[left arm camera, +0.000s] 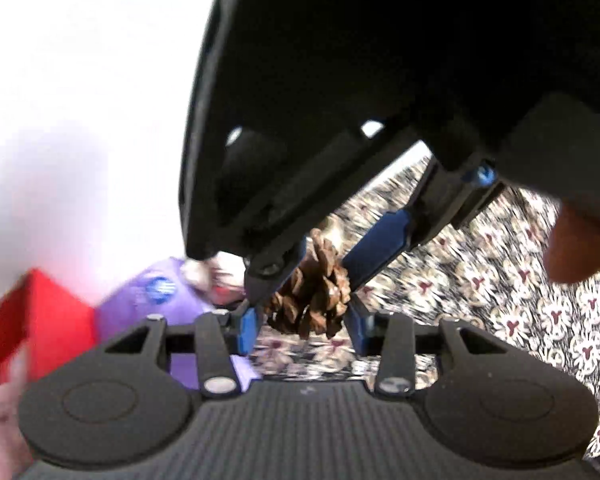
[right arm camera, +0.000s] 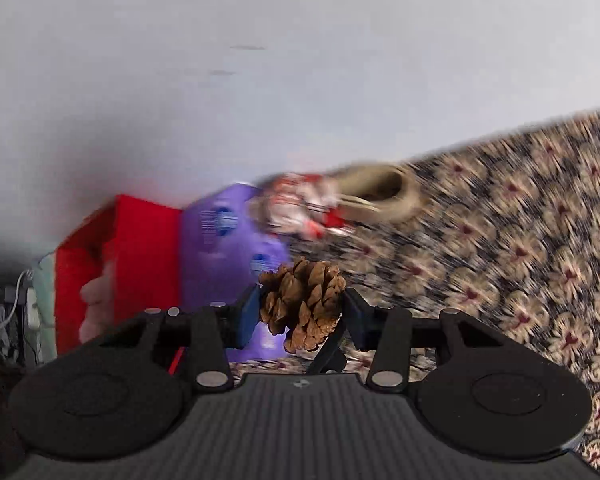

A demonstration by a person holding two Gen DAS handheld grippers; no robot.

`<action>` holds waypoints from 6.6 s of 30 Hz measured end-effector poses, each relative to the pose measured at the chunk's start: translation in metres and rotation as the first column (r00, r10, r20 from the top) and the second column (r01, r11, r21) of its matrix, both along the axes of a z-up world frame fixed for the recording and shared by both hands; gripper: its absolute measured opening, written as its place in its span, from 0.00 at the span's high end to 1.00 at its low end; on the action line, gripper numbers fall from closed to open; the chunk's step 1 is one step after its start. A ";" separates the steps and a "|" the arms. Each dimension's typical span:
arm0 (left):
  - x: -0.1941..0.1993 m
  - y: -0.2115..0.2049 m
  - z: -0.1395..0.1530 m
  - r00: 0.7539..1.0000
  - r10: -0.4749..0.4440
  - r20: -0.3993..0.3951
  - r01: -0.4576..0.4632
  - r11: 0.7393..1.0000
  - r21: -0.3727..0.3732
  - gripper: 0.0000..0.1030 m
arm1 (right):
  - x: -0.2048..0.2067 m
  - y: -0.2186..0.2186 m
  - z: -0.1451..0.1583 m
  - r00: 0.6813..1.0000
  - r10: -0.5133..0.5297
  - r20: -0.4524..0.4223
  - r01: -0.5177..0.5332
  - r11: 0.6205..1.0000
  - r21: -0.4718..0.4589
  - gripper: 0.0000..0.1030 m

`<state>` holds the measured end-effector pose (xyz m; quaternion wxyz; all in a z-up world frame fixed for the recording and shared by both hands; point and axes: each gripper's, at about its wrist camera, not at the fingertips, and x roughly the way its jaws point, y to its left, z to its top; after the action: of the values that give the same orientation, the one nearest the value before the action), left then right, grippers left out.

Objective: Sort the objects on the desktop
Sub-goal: 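Close the right gripper on the brown pine cone, then lift the pine cone and carry it over the red box, then lower the pine cone into the box and open the right gripper, then move the right tool toward the beige belt wrapped in scarf, then close the right gripper on the beige belt and scarf, then lift the belt and scarf and carry them over the red box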

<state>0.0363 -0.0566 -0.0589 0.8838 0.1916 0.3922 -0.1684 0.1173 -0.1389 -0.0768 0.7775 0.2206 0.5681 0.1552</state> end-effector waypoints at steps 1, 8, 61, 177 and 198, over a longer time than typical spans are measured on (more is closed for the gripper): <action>-0.002 0.010 0.007 1.000 0.022 0.018 -0.022 1.000 -0.005 0.59 | -0.003 0.007 0.009 0.999 0.017 0.029 -0.017 1.000 -0.004 0.54; -0.021 0.089 0.047 0.977 0.174 0.125 -0.174 0.985 -0.017 0.59 | -0.005 0.078 0.051 0.977 0.145 0.154 -0.149 0.989 0.016 0.54; 0.034 0.294 0.045 0.899 0.436 -0.045 -0.435 0.877 -0.205 0.05 | 0.001 0.182 0.057 0.933 -0.050 0.357 0.123 0.975 -0.183 0.26; -0.051 -0.031 0.003 0.982 -0.186 -0.010 0.186 0.982 0.015 0.42 | -0.062 -0.031 -0.038 0.988 0.096 0.120 -0.103 0.994 0.048 0.67; -0.099 0.180 0.092 0.930 0.265 0.256 -0.262 0.964 -0.049 0.42 | -0.048 0.217 0.030 0.786 0.461 0.411 -0.483 0.874 -0.055 0.66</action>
<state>-0.0628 0.1234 0.0328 0.9434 0.1517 0.2939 -0.0245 0.0692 0.0784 -0.0471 0.8095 0.0547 0.4239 0.4026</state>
